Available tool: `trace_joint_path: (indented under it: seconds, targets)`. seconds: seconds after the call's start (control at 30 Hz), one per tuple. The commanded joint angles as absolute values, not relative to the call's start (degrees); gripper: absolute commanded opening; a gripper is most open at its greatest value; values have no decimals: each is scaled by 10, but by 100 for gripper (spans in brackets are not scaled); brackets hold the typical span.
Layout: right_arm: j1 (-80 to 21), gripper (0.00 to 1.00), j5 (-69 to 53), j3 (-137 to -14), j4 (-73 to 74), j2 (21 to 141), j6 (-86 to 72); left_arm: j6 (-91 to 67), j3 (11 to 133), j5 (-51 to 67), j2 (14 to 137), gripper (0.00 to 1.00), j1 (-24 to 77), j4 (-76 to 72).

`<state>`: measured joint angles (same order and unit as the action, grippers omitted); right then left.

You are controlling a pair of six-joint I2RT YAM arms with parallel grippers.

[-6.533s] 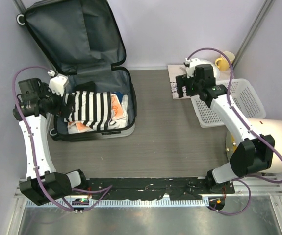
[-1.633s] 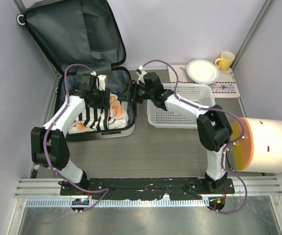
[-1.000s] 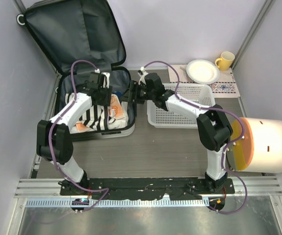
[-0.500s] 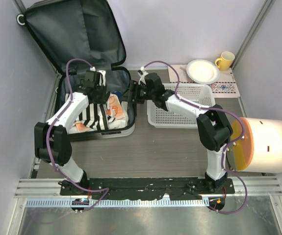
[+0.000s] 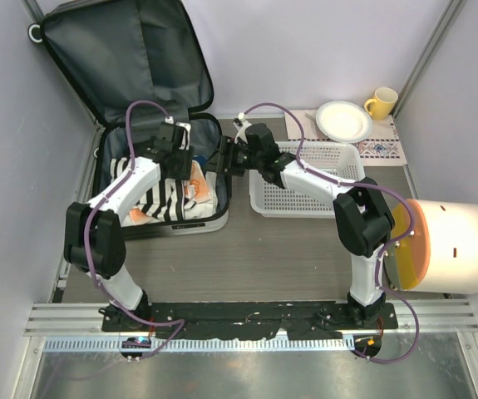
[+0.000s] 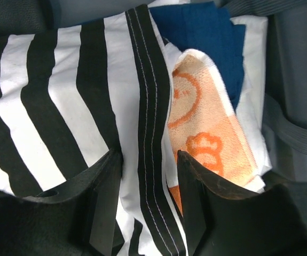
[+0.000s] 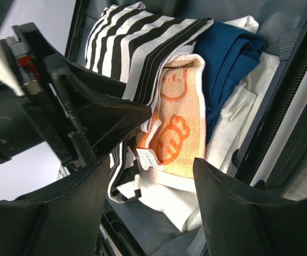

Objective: Open, take out, and arrange the luggage

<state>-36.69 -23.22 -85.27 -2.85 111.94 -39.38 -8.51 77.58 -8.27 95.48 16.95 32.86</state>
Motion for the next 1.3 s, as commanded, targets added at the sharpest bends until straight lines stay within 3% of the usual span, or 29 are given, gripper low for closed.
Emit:
trace_joint_path:
  seconds: [0.0, 0.1, 0.4, 0.47, 0.57, 0.7, 0.83, 0.93, 1.27]
  targets:
    - [-370, 69, -226, -849, -53, 1103, -390, -86, 798, -134, 974, 49, 175, 325]
    - [-369, 69, -225, -851, -53, 1105, -391, -81, 803, -148, 987, 49, 178, 330]
    - [-369, 69, -225, -855, -53, 1110, -391, -78, 816, -135, 992, 64, 180, 347]
    - [-369, 69, -225, -858, -53, 1112, -391, -78, 817, -133, 991, 63, 180, 350]
    - [-369, 69, -225, -860, -53, 1115, -392, -75, 812, -139, 991, 48, 180, 344]
    - [-369, 69, -224, -860, -53, 1114, -391, -76, 822, -143, 998, 19, 178, 358]
    - [-369, 69, -226, -858, -54, 1114, -389, -75, 829, -129, 984, 5, 171, 365]
    - [-369, 69, -230, -859, -55, 1114, -391, -76, 831, -105, 964, 0, 156, 379]
    - [-389, 70, -261, -890, -117, 1140, -446, -67, 807, 41, 862, 0, 83, 394]
